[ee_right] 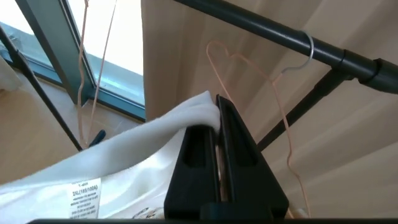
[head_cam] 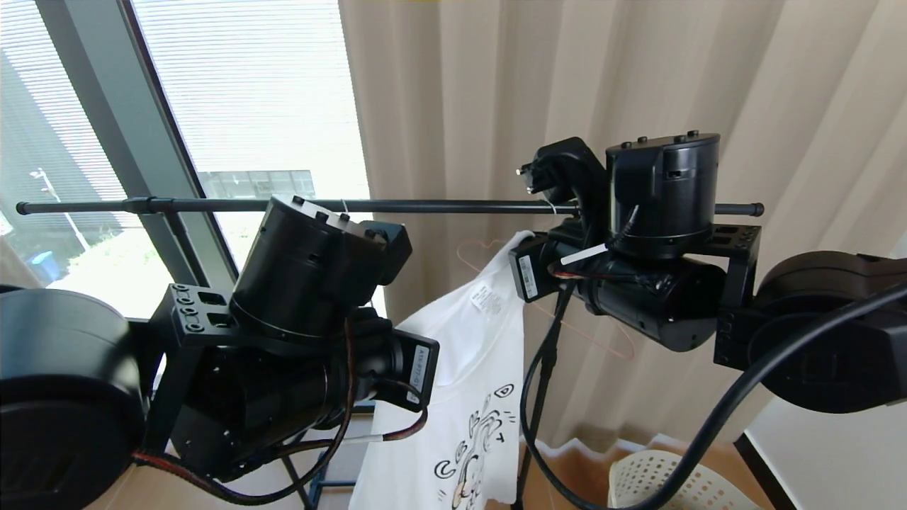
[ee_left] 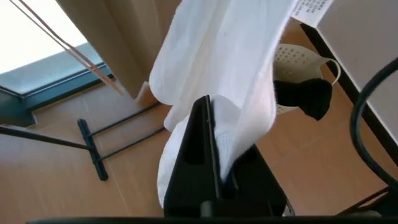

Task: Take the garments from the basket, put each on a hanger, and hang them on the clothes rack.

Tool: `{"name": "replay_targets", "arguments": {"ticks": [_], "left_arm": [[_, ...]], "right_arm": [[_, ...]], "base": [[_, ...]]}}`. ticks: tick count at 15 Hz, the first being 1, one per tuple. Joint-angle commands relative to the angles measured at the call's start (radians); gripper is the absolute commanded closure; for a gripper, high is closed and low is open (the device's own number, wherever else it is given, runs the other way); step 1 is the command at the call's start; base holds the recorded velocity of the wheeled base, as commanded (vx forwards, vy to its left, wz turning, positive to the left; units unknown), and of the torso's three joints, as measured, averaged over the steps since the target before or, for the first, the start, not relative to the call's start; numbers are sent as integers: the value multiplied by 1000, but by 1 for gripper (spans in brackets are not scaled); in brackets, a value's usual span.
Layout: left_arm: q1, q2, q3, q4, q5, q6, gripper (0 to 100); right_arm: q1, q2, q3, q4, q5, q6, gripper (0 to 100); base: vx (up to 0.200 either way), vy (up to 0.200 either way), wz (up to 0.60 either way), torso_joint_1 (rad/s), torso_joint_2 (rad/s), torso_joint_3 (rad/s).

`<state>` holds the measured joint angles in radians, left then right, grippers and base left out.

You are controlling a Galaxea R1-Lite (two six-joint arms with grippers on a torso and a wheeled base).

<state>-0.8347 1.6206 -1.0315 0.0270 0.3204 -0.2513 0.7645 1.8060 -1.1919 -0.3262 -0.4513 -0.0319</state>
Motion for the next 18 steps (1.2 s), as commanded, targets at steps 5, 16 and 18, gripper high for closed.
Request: {"name": "replay_targets", "arguments": {"ticks": [5, 16, 18], "left_arm": [[63, 42, -122, -6, 20, 14, 100], [60, 159, -400, -1, 49, 23, 100], [57, 156, -403, -1, 49, 23, 100]], "right_arm": [[-10, -174, 247, 3, -1, -3, 100], [-82, -387, 583, -1, 411, -269, 0], [-82, -379, 586, -5, 470, -278, 0]], "base": [[0, 0, 0, 0, 0, 0], [0, 0, 0, 0, 0, 0], [0, 0, 0, 0, 0, 0]]}}
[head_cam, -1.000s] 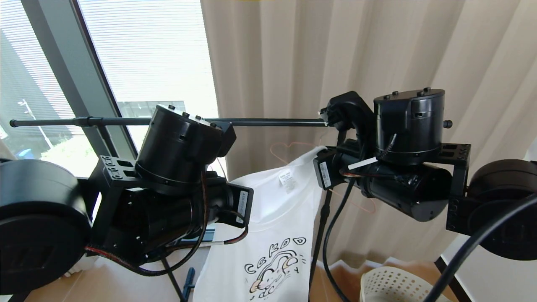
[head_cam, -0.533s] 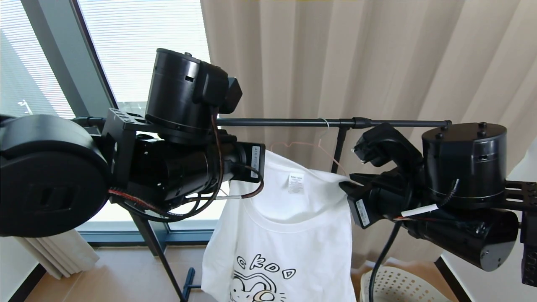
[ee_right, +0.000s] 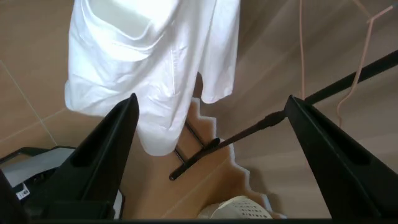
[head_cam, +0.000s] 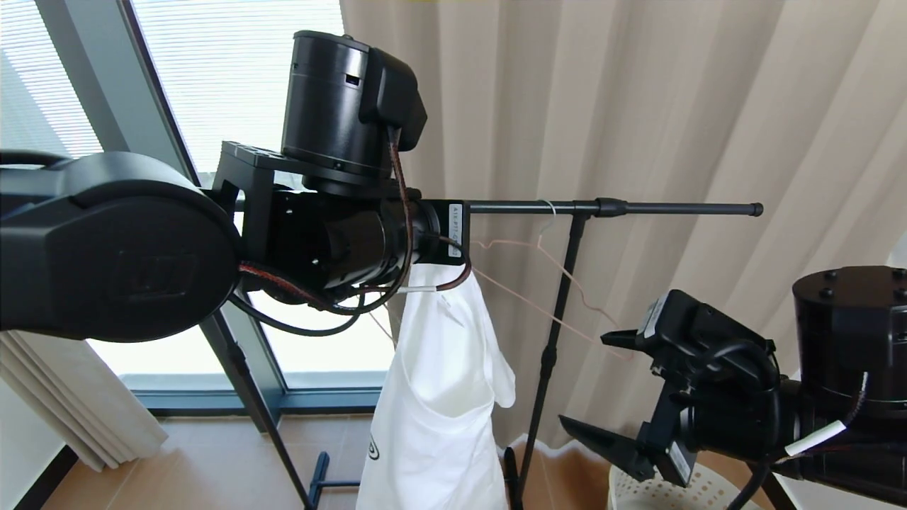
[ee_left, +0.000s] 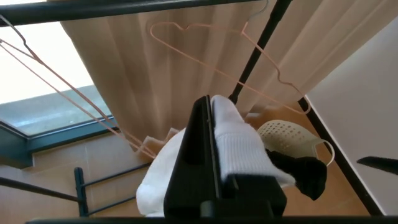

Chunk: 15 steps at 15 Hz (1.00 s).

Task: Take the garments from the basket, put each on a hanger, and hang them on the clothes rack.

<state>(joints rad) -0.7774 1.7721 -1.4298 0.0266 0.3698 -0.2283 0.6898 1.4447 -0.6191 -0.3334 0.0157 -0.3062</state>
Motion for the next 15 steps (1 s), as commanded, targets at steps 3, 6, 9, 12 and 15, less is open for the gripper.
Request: {"name": "replay_targets", "arguments": {"ticks": [3, 6, 9, 12, 15], "left_arm": [[-14, 0, 19, -1, 5, 0, 100], [-22, 0, 25, -2, 17, 0, 100], [-34, 1, 26, -1, 18, 0, 100], [-37, 7, 25, -2, 47, 12, 100], [-60, 10, 26, -2, 54, 15, 100]], "right_arm": [[62, 66, -5, -128, -8, 105, 0], [162, 169, -83, -182, -161, 260, 0], [232, 195, -145, -182, -232, 340, 0], [260, 249, -198, -182, -336, 392, 0], [254, 287, -221, -180, -355, 407, 0]], "base": [[0, 0, 0, 0, 0, 0], [0, 0, 0, 0, 0, 0], [0, 0, 0, 0, 0, 0], [0, 0, 0, 0, 0, 0], [0, 0, 0, 0, 0, 0]]}}
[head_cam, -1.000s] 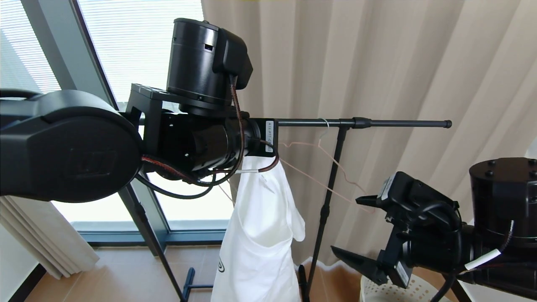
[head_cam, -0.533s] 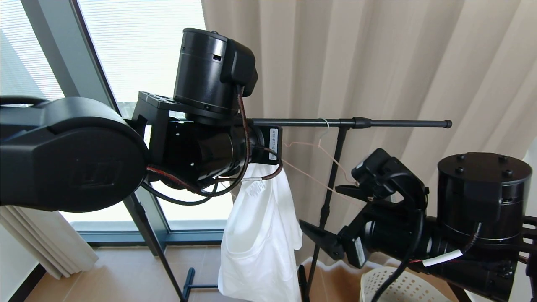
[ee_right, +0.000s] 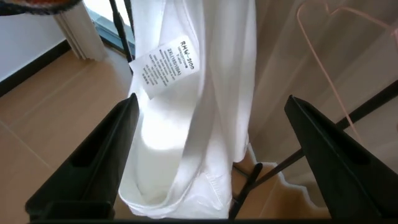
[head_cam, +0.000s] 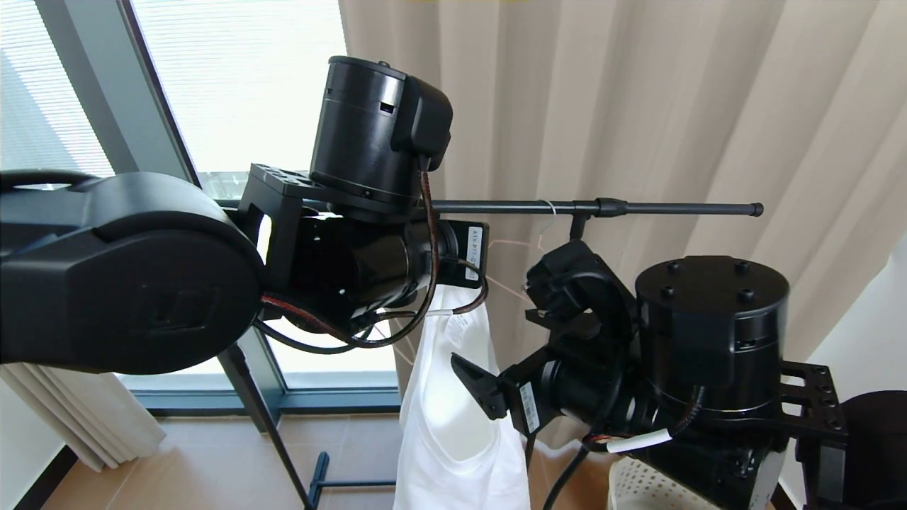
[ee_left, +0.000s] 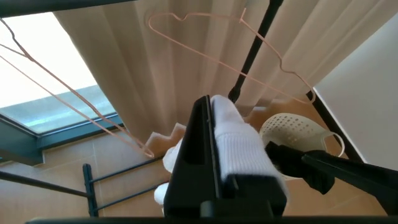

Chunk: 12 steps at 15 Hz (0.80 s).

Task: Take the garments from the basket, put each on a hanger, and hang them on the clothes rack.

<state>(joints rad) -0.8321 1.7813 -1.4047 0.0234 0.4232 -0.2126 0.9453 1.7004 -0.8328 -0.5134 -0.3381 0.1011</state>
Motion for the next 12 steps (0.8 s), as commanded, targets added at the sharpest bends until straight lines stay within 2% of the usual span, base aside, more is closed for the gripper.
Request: {"name": "replay_targets", "arguments": {"ticks": [1, 6, 12], "left_arm": [[-13, 0, 0, 1, 2, 1, 100], [-18, -2, 10, 1, 14, 9, 100], [-18, -17, 39, 0, 12, 10, 100]], "right_arm": [[-10, 36, -11, 0, -9, 0, 0], [-86, 42, -19, 12, -22, -6, 0], [-132, 150, -52, 0, -19, -6, 0]], "base": [[0, 0, 0, 0, 0, 0], [0, 0, 0, 0, 0, 0], [0, 0, 0, 0, 0, 0]]}}
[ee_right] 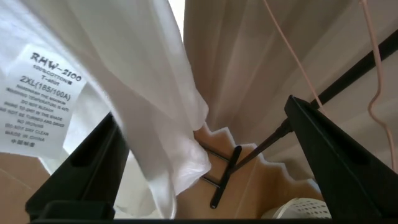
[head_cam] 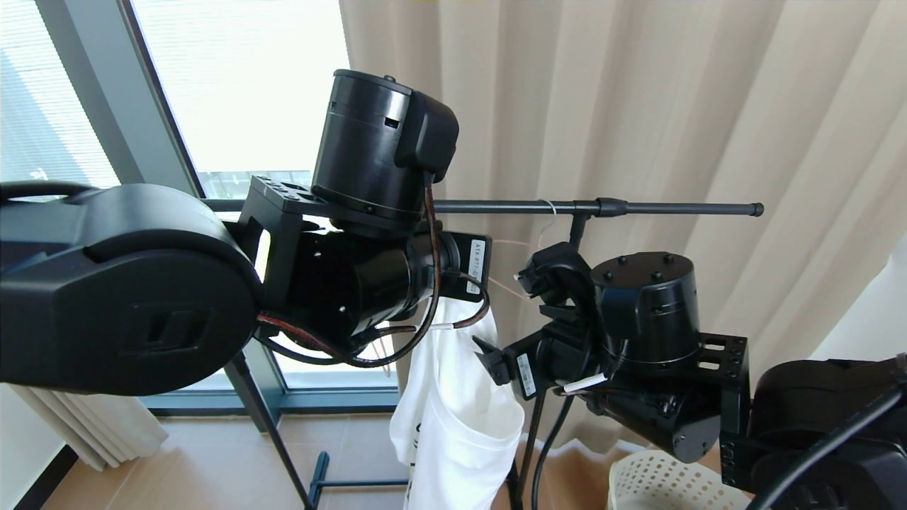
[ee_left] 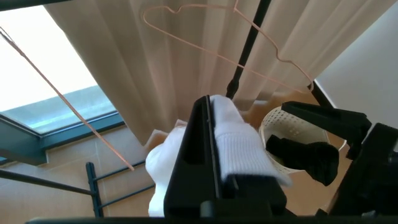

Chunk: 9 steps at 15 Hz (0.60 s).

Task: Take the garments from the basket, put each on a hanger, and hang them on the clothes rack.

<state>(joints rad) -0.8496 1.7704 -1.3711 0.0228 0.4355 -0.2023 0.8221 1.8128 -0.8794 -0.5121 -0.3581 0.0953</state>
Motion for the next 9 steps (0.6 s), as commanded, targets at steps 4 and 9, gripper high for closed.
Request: {"name": "replay_targets", "arguments": {"ticks": [4, 9], "left_arm": [[1, -25, 35, -1, -1, 0, 100], [1, -34, 55, -3, -4, -2, 100]], "right_arm": [[-43, 59, -16, -2, 1, 0, 0], [-44, 57, -20, -3, 5, 4, 0]], "base": [[0, 0, 0, 0, 0, 0], [0, 0, 0, 0, 0, 0]]}}
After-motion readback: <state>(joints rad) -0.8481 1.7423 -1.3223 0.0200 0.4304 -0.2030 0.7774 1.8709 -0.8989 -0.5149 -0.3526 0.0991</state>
